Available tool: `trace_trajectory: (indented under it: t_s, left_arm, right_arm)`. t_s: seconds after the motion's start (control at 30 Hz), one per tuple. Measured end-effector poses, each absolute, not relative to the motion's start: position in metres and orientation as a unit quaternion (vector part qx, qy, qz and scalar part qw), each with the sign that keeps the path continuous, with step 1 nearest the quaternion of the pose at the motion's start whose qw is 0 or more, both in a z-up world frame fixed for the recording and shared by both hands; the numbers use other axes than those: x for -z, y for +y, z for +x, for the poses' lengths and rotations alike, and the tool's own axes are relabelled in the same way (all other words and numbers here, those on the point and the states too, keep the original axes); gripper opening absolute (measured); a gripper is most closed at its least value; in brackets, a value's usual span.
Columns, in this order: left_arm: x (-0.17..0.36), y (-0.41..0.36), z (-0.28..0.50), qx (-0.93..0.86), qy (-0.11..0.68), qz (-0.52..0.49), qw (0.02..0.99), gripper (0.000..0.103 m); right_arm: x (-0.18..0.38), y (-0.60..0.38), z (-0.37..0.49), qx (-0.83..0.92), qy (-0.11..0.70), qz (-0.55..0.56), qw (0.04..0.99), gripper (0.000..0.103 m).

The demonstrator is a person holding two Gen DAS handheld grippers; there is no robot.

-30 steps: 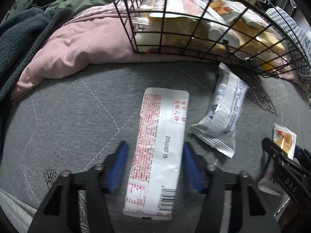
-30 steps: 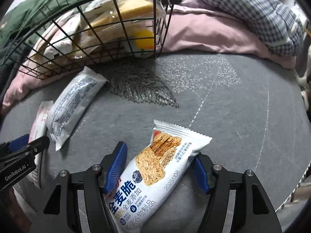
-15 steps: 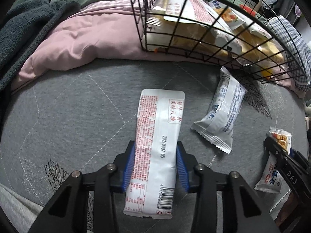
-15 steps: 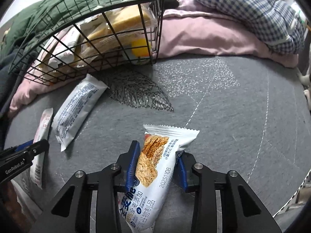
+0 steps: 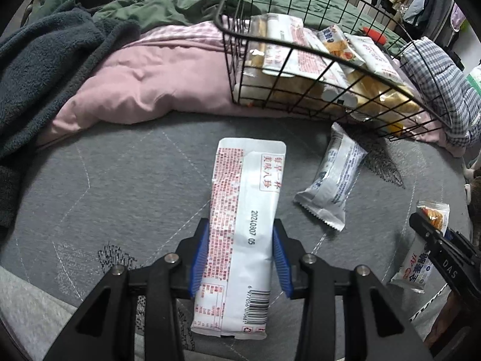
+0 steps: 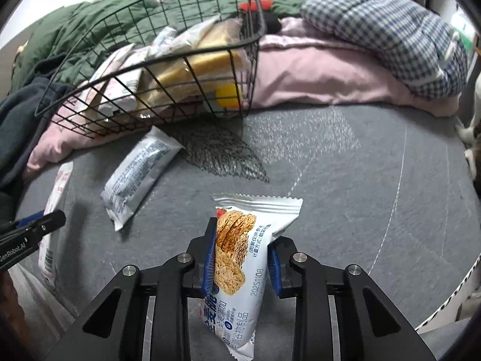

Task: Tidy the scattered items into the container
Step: 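Carry both packets into the wire basket and open both grippers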

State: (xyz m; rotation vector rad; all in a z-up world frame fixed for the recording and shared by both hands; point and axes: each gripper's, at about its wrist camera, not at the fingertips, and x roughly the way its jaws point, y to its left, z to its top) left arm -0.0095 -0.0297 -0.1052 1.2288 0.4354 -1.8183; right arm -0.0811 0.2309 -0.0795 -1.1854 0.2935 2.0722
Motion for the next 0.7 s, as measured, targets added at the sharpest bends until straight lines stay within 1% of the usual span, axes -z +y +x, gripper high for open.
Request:
trace_trajectory:
  t_s: [0.1, 0.17, 0.43, 0.7]
  left_arm:
    - [0.109, -0.039, -0.009, 0.729, 0.179, 0.496, 0.436, 0.044]
    - [0.103, -0.043, 0.014, 0.730, 0.179, 0.496, 0.435, 0.044]
    - [0.089, -0.047, 0.011, 0.735, 0.177, 0.486, 0.438, 0.044]
    - [0.015, -0.020, -0.010, 0.777, 0.133, 0.441, 0.429, 0.044]
  right_arm:
    - [0.086, 0.237, -0.083, -0.803, 0.119, -0.461, 0.359, 0.029]
    - [0.086, 0.240, -0.082, -0.805, 0.118, -0.458, 0.358, 0.029]
    - [0.069, 0.232, -0.081, -0.816, 0.108, -0.444, 0.353, 0.028]
    - [0.007, 0.206, -0.085, -0.856, 0.084, -0.390, 0.328, 0.028]
